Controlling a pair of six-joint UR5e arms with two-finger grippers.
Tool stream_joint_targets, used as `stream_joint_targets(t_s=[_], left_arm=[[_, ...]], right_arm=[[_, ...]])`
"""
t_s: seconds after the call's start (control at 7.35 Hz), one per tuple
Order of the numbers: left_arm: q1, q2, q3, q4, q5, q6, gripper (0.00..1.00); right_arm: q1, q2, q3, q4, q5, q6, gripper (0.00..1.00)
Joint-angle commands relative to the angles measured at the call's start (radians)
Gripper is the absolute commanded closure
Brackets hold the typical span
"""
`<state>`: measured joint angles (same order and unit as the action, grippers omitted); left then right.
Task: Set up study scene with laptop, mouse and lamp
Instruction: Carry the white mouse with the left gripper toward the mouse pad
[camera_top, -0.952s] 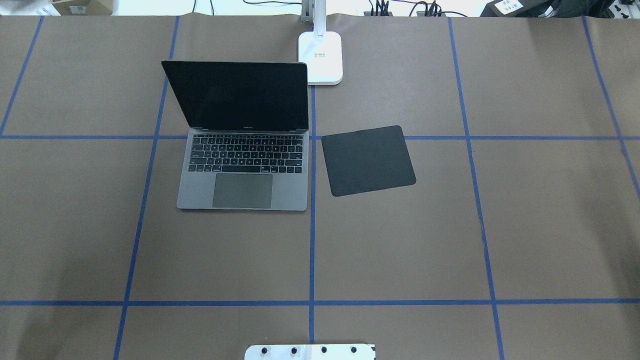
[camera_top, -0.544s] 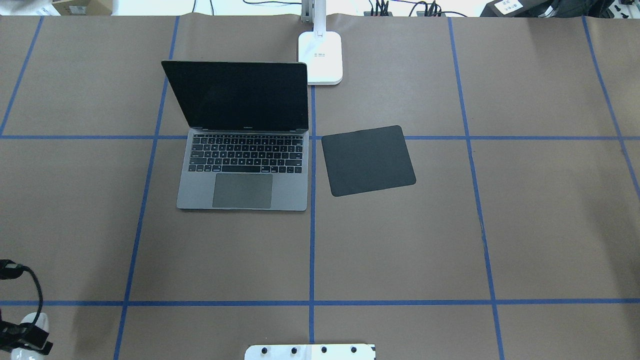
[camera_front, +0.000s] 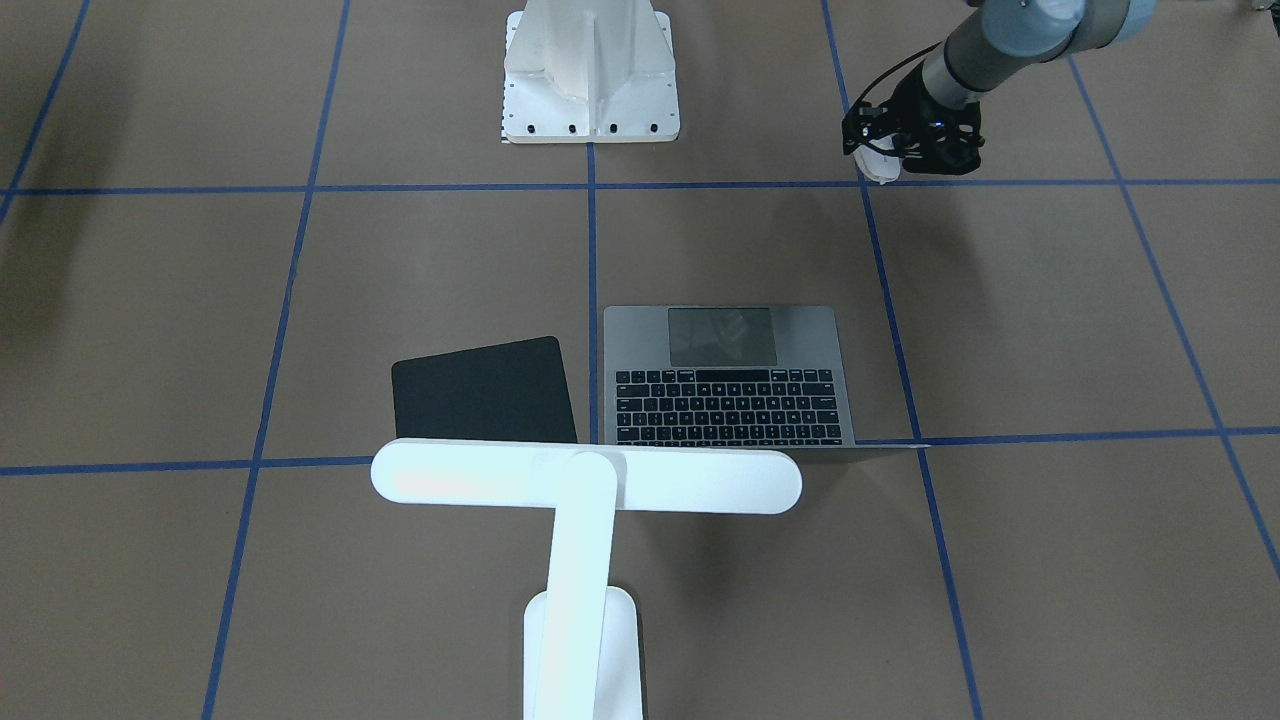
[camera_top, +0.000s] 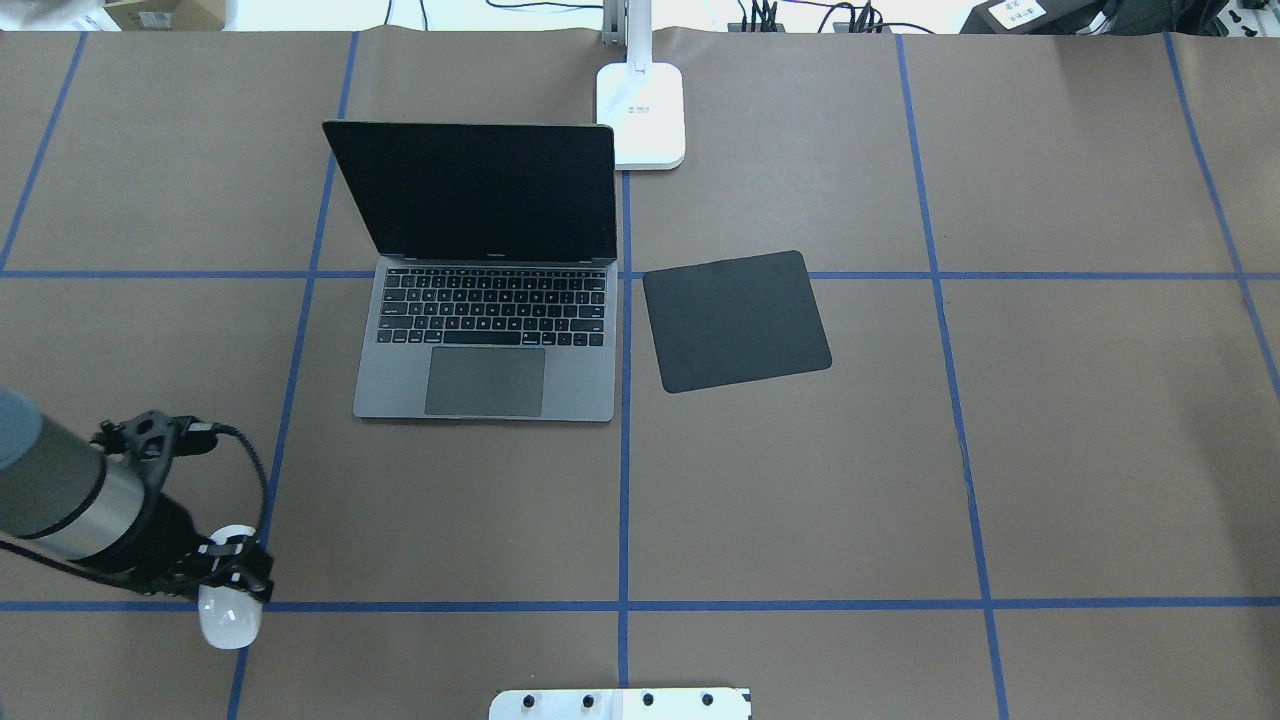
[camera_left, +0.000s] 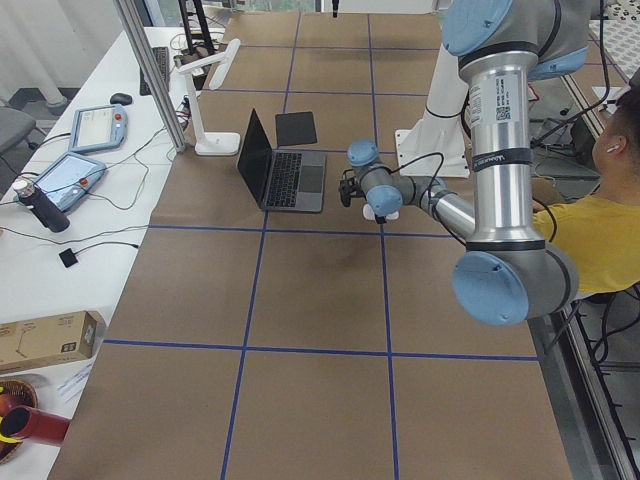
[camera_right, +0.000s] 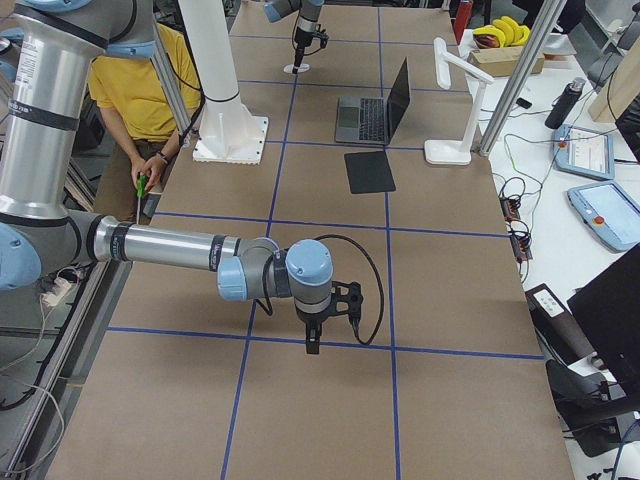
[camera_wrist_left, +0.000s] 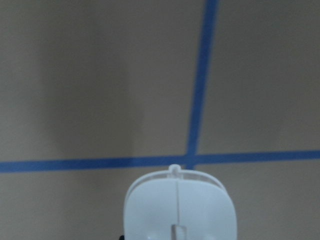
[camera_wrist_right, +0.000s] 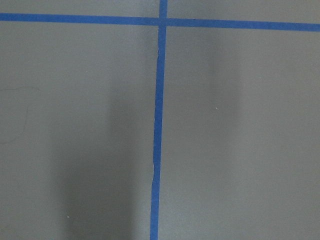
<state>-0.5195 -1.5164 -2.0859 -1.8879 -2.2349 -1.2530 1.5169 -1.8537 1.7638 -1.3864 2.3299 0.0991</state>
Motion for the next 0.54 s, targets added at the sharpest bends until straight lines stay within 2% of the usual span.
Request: stream_joint_targets(t_s=[0.0, 0.14, 0.27, 0.41], left_arm=[[-0.013, -0.317, 0.054, 0.296, 0.03, 0.003, 0.75], [-0.016, -0.466, 0.122, 0.387, 0.032, 0.003, 0.75], [-0.023, -0.579, 0.198, 0.413, 0.049, 0.003, 0.75], [-0.025, -0.696, 0.321, 0.414, 0.055, 0.003, 0.75]], right_arm=[[0.063, 0.06, 0.031, -0.171, 0.005, -0.091, 0.0], [0.068, 0.089, 0.032, -0.216, 0.002, -0.108, 0.0], [0.068, 0.093, 0.029, -0.217, 0.002, -0.108, 0.0], [0.068, 0.094, 0.026, -0.217, 0.002, -0.108, 0.0]])
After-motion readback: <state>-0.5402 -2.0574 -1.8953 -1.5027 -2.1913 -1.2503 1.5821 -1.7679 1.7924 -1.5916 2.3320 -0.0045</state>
